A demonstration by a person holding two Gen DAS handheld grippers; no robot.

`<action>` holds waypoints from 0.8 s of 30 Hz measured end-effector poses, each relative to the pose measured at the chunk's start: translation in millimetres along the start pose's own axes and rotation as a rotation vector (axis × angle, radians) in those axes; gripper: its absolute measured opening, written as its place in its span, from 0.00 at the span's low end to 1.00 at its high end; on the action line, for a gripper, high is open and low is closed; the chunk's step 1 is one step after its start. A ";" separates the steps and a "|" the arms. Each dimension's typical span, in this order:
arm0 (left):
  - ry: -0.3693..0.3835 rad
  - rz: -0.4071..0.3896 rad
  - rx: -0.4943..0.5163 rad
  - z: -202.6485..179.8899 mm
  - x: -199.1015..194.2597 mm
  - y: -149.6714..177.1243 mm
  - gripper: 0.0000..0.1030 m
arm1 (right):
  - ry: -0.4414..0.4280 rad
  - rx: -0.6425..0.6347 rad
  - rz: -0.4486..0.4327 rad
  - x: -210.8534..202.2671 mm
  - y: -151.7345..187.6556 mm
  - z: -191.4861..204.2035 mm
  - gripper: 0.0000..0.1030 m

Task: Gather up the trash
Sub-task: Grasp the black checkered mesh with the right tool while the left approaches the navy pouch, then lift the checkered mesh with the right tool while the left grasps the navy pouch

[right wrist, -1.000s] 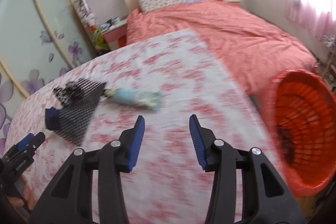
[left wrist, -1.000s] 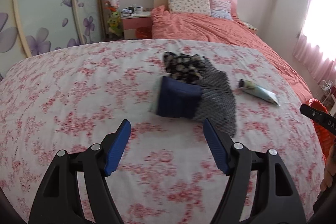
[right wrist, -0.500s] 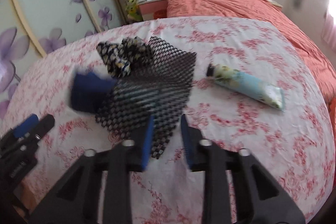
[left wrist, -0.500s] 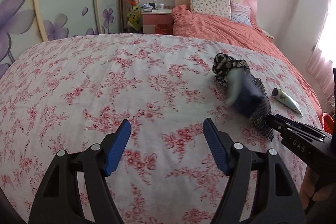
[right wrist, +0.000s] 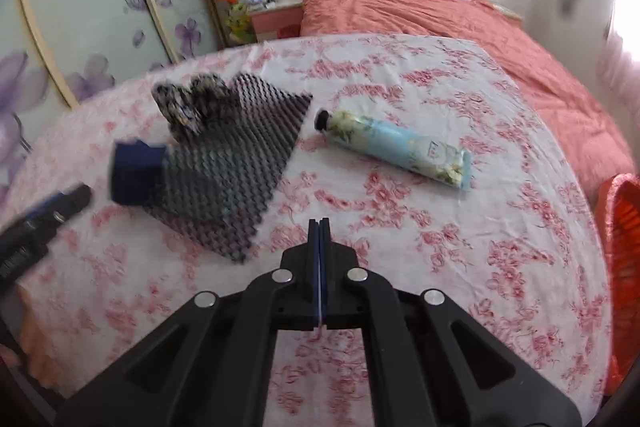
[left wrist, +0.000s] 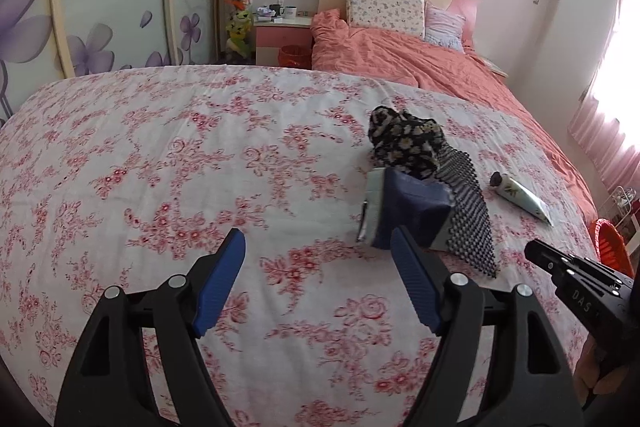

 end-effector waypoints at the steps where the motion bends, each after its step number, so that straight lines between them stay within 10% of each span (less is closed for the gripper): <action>1: 0.002 -0.001 0.001 -1.9 0.0 -0.3 0.73 | -0.022 0.014 0.003 0.0 -1.8 4.5 0.14; 3: -0.003 -0.003 0.010 -3.9 -1.3 -0.1 0.73 | -0.048 0.013 -0.002 4.6 -7.5 18.6 0.27; 15: -0.023 0.006 0.010 11.4 0.6 4.5 0.73 | 0.035 0.027 0.027 74.0 -43.9 38.2 0.36; 20: 0.007 0.002 -0.013 5.4 3.5 1.2 0.73 | 0.052 -0.044 0.004 75.3 -37.3 37.1 0.10; 24: 0.036 -0.008 -0.023 -4.5 1.8 -5.1 0.73 | 0.012 -0.023 0.010 64.8 -33.0 32.4 0.07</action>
Point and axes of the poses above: each gripper's, at about its wrist camera, not at the fingertips, and x roughly the way its jaws point, z to its left, y to its underside, the point moved 10 cm from there along x, roughly the way its jaws point, and after that the axes turned 11 degrees about -z, right-handed, at the moved point
